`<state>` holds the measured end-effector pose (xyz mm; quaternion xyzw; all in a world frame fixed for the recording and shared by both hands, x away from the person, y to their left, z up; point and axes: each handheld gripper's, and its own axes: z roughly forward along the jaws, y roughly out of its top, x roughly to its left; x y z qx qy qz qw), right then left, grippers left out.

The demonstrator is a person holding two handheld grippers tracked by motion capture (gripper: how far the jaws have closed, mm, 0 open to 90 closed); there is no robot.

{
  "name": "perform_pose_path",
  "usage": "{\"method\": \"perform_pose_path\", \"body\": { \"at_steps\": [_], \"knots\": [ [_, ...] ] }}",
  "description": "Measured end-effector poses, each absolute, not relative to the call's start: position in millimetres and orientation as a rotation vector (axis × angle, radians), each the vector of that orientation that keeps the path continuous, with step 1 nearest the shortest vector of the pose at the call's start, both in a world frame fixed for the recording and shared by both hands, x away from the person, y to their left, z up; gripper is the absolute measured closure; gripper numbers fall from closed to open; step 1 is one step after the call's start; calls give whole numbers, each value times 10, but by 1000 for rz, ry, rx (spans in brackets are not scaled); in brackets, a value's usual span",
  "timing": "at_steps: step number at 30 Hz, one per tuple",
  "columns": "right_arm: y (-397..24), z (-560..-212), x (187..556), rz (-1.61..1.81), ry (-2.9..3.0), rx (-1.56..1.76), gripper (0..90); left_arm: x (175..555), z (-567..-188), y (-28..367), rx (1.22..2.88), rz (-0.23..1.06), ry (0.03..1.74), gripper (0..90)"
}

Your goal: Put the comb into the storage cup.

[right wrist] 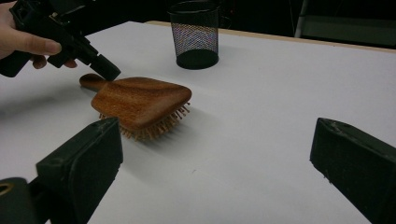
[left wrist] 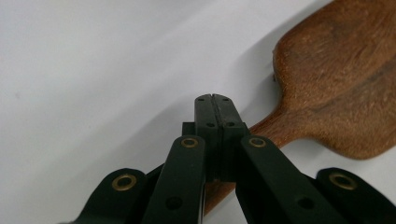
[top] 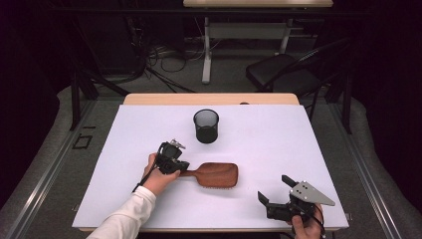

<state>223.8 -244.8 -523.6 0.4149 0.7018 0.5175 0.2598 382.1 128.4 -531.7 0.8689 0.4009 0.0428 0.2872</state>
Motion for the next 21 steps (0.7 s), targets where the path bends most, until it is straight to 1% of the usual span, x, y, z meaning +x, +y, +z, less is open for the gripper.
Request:
{"method": "perform_pose_path", "body": {
  "at_steps": [8, 21],
  "knots": [
    [-2442, -5237, 2236, 1401, 1900, 1126, 27, 3658, -5350, 1394, 2312, 99, 1041, 900],
    [-2427, -5239, 2235, 1397, 1907, 1128, 31, 3505, -5332, 1373, 2310, 102, 1001, 900]
  ]
}}
